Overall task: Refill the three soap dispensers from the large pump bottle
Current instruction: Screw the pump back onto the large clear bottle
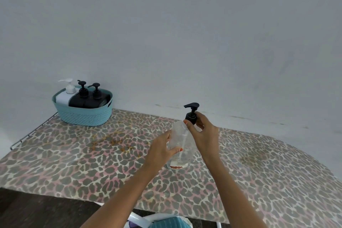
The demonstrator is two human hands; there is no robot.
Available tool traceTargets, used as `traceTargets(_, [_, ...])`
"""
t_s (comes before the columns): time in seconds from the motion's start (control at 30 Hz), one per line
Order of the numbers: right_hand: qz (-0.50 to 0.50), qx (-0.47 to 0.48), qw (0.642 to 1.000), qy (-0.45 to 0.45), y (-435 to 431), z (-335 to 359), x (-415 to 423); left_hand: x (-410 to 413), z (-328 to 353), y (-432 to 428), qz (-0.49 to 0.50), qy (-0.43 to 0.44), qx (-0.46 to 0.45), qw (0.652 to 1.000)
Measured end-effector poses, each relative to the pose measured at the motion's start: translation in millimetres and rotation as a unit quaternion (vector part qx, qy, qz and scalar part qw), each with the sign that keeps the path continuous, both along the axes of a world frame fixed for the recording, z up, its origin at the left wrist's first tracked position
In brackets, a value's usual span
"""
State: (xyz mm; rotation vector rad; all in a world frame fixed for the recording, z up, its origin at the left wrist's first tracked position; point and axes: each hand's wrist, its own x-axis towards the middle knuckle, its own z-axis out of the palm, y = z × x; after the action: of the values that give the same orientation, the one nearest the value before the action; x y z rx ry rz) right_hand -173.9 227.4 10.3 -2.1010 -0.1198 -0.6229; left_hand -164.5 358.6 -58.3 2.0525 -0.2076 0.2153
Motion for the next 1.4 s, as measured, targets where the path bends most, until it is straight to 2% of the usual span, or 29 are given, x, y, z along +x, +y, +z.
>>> traceTargets(0.23, [-0.011, 0.039, 0.999, 0.032, 8, 0, 1, -1, -1, 0, -0.004, 0.002, 0.004, 1.0])
traceTargets(0.37, [0.057, 0.087, 0.993, 0.06, 4, 7, 3, -1, -2, 1, -0.006, -0.003, 0.005, 1.0])
traceTargets(0.5, [0.133, 0.091, 0.982, 0.095, -8, 14, 4, 0, -1, 1, -0.009, 0.0, 0.001, 1.0])
traceTargets(0.7, [0.086, 0.101, 0.989, 0.059, -9, 9, 11, -2, 1, 0, -0.003, -0.001, 0.011, 1.0])
traceTargets(0.83, [0.047, 0.118, 0.99, 0.061, 2, 8, 14, -3, 3, -1, -0.003, -0.011, 0.011, 1.0])
traceTargets(0.9, [0.044, 0.098, 0.992, 0.066, 4, 10, 15, -4, 4, 0, -0.002, -0.014, 0.011, 1.0])
traceTargets(1.0, [0.104, 0.065, 0.987, 0.104, -4, 16, 12, -4, 5, 0, -0.002, -0.012, 0.007, 1.0])
traceTargets(1.1, [0.186, 0.098, 0.967, 0.146, -15, 19, 8, -4, 6, 0, -0.002, -0.009, -0.001, 1.0])
traceTargets(1.4, [0.055, 0.102, 0.991, 0.07, 4, 7, 17, -6, 7, 0, 0.002, -0.01, 0.017, 1.0])
